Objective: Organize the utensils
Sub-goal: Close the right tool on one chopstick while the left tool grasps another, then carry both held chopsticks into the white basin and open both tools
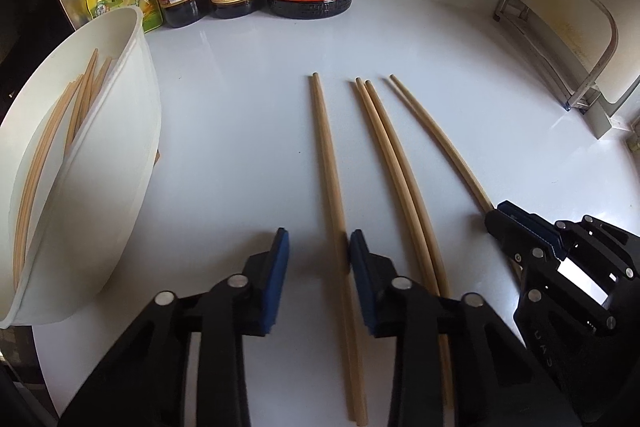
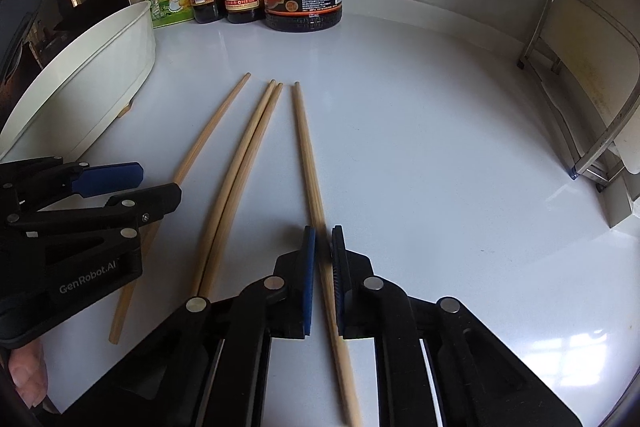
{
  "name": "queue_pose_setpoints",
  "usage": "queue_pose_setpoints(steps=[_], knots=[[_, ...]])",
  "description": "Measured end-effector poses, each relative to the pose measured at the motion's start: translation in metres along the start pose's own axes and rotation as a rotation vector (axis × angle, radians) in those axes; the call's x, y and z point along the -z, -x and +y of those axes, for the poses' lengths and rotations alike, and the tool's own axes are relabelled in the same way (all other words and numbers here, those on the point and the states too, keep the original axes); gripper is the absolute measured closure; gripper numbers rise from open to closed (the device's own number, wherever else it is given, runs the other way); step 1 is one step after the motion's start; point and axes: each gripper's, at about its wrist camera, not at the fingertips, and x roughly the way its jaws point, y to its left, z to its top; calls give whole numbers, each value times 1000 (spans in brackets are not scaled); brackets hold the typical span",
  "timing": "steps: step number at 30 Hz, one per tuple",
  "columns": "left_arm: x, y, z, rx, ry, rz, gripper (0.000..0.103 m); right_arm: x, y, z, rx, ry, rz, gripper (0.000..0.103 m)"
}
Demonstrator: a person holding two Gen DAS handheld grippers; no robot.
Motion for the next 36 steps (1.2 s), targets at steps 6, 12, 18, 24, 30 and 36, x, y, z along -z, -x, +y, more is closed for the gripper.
queue_pose_setpoints(steps=[6,12,18,24,30,36], knots=[[0,0,-1,29,-21,26,96,0,2,-6,-46,-79,16,97],[2,4,4,36,-44,57,96,2,17,-12,-80,-180,5,97],[0,21,13,43,-57,50,96,-1,37,-13,-100,-246,-20,97],[-9,53,18,62,-91,7,96,-2,63,-9,-101,-286,-60,97],[-16,82,27,95,-121,-38,96,-12,85,7,-98,-296,-103,97],[-29,114,45,123,-139,-109,96,-32,105,28,-108,-291,-144,97]])
